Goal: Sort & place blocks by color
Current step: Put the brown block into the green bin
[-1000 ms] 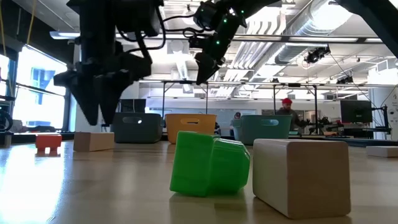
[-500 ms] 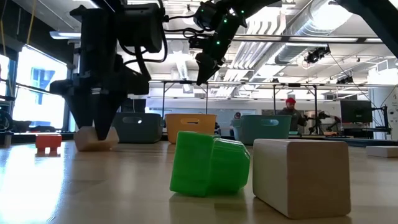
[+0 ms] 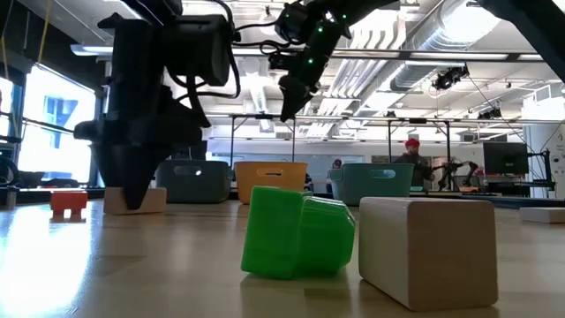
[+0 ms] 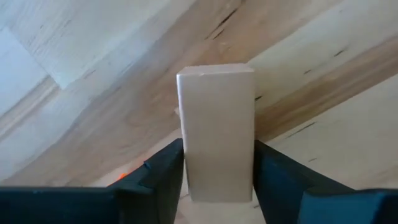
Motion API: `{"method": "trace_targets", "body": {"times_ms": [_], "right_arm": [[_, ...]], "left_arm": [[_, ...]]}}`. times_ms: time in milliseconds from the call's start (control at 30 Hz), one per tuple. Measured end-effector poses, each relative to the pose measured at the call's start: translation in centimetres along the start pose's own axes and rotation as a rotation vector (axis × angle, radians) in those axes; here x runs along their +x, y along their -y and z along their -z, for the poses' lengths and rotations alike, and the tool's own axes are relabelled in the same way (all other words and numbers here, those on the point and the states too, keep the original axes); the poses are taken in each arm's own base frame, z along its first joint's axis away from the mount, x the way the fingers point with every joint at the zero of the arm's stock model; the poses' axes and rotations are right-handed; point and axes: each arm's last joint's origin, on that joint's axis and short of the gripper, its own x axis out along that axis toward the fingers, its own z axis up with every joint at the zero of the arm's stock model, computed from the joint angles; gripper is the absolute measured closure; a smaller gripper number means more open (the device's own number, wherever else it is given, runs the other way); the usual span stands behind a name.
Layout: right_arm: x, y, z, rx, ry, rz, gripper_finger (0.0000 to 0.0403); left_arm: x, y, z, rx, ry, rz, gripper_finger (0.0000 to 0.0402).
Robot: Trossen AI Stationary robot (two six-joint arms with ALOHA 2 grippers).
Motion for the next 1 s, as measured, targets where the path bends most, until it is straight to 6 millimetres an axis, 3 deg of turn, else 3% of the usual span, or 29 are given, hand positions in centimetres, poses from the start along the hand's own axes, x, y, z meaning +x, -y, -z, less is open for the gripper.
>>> {"method": "trace_targets", "body": {"times_ms": [200,667,1000], "right_arm": [[-1.6,-0.7,0.8,-0.057,-0.084,-0.043,0.0151],[-9.0,-2.6,2.0,-0.12,-0.078,-0.389,0.0151],[-11.6,-5.3,2.1,-0.147,-0.061,-0.624,0.0151]], "left_arm": [[0.0,0.2,0.4,0.115,0.015,-0.013,0.0298],[-0.1,0.7,0.0,0.274,0.092,0.013,0.0298],[-1.0,2.0,-0.8,0.377,0.174,0.107,0.0298]]}}
